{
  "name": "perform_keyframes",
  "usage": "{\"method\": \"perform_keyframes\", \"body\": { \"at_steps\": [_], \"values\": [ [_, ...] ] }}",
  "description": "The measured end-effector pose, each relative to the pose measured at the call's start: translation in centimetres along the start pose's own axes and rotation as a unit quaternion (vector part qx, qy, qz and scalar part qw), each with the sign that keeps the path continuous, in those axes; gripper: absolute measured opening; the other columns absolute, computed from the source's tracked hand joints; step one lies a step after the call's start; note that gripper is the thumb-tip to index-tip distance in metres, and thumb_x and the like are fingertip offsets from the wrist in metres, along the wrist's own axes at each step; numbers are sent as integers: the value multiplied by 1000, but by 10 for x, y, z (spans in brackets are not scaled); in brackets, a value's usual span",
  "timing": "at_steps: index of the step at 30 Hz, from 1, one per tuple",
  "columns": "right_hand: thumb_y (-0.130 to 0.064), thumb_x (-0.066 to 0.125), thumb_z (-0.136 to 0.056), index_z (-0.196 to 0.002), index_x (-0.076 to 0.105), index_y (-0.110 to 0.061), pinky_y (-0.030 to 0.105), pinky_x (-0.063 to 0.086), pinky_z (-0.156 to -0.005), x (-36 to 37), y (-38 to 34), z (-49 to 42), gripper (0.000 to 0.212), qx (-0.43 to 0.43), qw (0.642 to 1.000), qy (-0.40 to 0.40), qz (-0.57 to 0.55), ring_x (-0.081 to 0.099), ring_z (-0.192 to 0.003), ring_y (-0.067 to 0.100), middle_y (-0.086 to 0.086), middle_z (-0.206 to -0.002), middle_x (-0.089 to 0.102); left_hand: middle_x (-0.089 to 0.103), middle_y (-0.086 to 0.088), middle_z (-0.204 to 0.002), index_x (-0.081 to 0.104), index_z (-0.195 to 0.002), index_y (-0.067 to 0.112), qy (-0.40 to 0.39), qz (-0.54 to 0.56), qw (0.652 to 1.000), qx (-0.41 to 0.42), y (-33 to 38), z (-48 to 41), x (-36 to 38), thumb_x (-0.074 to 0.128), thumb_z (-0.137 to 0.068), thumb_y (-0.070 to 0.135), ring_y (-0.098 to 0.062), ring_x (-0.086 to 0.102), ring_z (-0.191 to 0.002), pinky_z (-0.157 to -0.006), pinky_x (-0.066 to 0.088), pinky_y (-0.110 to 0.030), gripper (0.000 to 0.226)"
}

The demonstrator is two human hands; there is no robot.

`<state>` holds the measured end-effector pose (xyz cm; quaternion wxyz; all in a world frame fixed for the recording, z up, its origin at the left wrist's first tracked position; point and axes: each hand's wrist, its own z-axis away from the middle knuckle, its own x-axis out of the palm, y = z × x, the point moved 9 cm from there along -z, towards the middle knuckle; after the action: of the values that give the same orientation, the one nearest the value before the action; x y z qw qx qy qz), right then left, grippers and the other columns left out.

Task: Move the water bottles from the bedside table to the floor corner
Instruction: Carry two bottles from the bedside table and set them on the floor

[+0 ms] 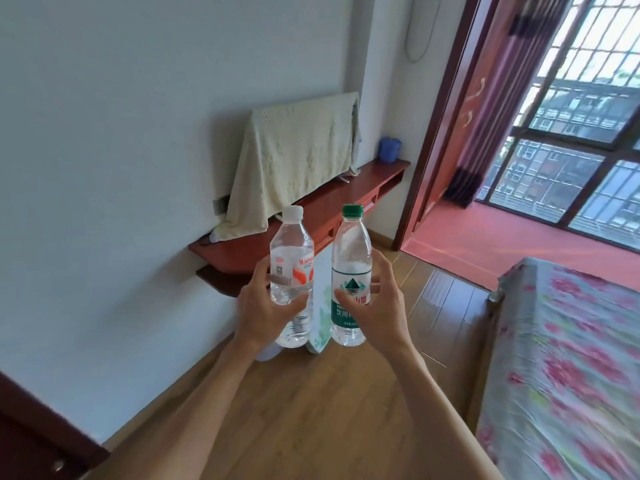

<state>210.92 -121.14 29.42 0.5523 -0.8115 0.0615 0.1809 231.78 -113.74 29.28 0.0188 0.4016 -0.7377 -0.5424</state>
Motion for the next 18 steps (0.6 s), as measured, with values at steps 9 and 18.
{"method": "perform_keyframes", "body": {
  "at_steps": [9,18],
  "values": [
    [-18,83,-76,-142,37,-28,2,46,-55,-61,48,-50,81,28,998,55,-22,60,-85,-19,-24,-97,57,61,19,-92,52,-117,17,-50,28,998,27,27,-46,95,87,-64,34,-1,63,-84,-72,53,-19,65],
    [-21,83,-76,-144,36,-29,11,52,-57,-124,101,-133,82,33,996,69,-38,64,-90,4,-3,-108,65,64,12,-93,52,-114,21,-53,21,998,34,51,-101,189,87,-63,37,-8,66,-86,-71,58,-31,64]
  ]
}}
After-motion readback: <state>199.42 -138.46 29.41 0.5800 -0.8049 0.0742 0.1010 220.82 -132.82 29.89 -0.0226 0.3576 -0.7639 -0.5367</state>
